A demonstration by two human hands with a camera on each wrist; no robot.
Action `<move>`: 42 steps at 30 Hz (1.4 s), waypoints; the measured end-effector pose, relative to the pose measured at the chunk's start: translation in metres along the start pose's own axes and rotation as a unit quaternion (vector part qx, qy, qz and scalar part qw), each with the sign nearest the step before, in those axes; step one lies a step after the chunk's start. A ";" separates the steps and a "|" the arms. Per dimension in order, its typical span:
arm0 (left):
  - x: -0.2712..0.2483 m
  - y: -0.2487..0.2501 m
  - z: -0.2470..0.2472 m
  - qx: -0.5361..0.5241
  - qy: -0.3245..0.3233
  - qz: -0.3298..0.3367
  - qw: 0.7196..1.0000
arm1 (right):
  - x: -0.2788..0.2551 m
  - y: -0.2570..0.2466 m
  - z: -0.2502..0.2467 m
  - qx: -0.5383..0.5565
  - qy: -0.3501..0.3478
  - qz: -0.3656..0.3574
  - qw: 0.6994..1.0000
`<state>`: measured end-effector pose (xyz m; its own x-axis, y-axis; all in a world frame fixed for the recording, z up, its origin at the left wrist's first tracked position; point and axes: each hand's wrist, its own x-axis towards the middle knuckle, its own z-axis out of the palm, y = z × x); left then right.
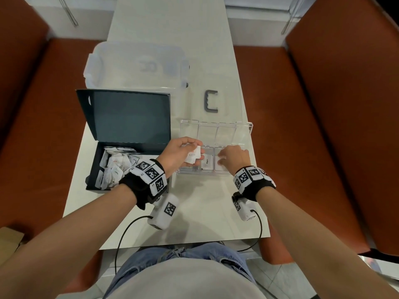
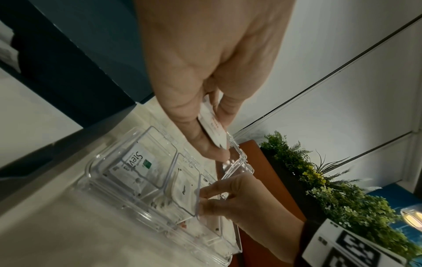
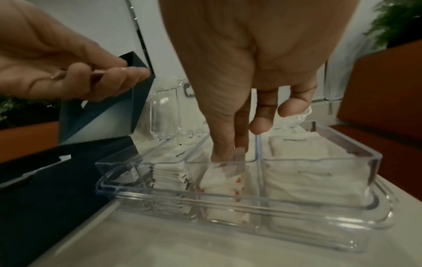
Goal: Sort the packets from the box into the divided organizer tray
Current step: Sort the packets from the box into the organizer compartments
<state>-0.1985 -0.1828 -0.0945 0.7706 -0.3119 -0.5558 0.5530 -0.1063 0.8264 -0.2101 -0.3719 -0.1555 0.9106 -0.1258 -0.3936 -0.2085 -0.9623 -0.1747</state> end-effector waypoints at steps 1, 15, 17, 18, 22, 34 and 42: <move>0.000 0.000 0.000 0.000 0.000 0.000 1.000 | 0.000 0.000 0.000 -0.020 -0.006 -0.005 1.000; -0.003 0.009 -0.003 -0.115 -0.030 -0.042 0.992 | -0.009 0.010 -0.023 0.039 0.039 -0.041 0.998; -0.002 0.008 -0.002 -0.102 -0.037 -0.038 0.993 | -0.010 0.013 -0.034 0.090 0.062 -0.039 0.993; -0.001 0.007 -0.001 -0.096 -0.040 -0.036 0.994 | -0.010 0.014 -0.039 0.121 0.075 -0.039 0.989; 0.000 0.006 0.003 -0.069 -0.057 -0.020 0.996 | -0.015 0.010 -0.056 0.232 0.112 -0.063 0.964; 0.000 0.005 0.007 -0.054 -0.050 0.037 0.997 | -0.028 -0.020 -0.063 0.309 0.060 -0.129 0.940; 0.007 0.007 0.007 -0.096 -0.040 -0.006 0.995 | -0.022 -0.009 -0.071 0.349 0.083 -0.081 0.930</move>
<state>-0.1917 -0.1919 -0.0919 0.7404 -0.3861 -0.5501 0.6180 0.0695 0.7831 -0.2029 -0.3776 -0.0813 0.9809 -0.0836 -0.1758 -0.1910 -0.5877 -0.7862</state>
